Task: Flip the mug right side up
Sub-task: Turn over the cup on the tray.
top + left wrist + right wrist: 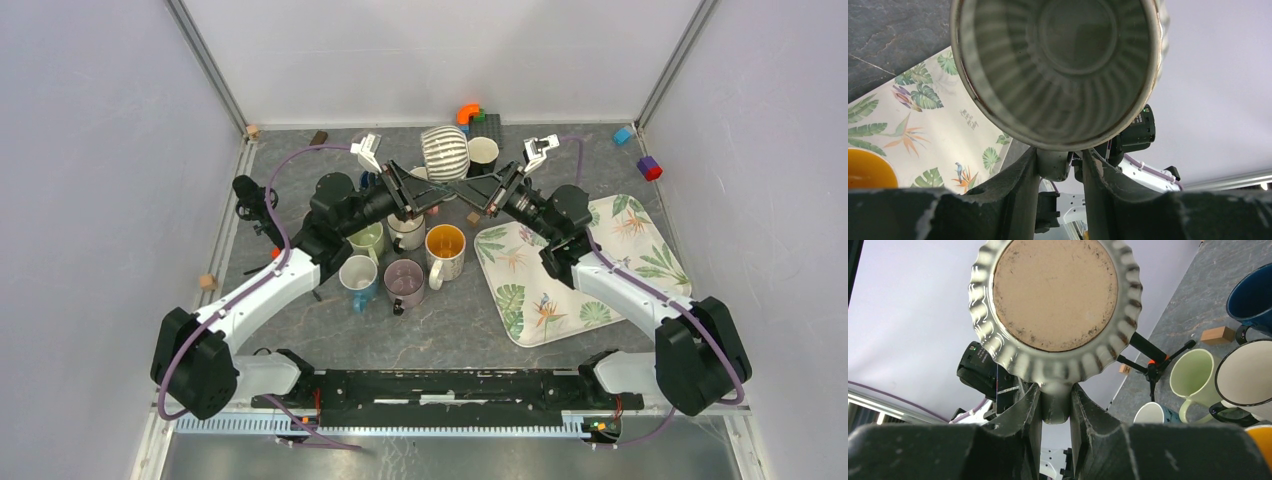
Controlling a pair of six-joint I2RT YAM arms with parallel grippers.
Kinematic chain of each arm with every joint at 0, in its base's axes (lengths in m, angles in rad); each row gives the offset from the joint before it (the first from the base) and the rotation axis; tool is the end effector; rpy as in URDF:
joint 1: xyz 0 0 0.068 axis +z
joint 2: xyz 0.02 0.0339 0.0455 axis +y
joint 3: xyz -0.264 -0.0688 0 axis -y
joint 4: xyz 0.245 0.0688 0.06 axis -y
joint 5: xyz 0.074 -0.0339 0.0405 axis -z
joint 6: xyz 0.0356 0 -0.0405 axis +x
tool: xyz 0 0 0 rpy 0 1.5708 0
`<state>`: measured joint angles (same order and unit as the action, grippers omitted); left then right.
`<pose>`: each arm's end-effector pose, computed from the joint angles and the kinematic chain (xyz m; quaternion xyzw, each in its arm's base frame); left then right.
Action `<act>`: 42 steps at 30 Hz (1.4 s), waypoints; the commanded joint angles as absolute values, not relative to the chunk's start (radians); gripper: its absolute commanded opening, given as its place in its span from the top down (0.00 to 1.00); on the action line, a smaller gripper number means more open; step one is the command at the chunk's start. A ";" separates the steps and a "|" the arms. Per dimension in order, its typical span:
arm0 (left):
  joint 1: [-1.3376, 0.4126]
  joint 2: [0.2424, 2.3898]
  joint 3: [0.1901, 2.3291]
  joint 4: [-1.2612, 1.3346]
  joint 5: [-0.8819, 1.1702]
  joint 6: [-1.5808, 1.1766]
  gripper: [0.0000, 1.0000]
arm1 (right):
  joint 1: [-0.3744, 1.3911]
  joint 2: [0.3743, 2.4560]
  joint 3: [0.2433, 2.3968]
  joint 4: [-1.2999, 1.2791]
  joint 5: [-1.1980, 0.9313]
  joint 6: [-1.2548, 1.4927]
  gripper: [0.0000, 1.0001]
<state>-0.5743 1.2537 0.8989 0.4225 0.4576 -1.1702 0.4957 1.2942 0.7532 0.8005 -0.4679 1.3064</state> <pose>0.2383 -0.1729 0.3427 -0.0368 0.6843 -0.6445 0.3390 0.2484 0.1526 0.3199 0.0650 0.6175 0.6922 0.3679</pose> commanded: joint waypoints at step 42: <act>-0.554 1.137 0.910 0.268 0.594 -1.066 0.57 | 0.517 1.339 0.894 0.851 -0.521 1.246 1.00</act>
<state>-0.5484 1.1702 0.8925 0.2890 0.4873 -1.1141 0.5121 1.3407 0.8173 0.7628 -0.5533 1.2816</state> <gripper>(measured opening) 0.430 0.276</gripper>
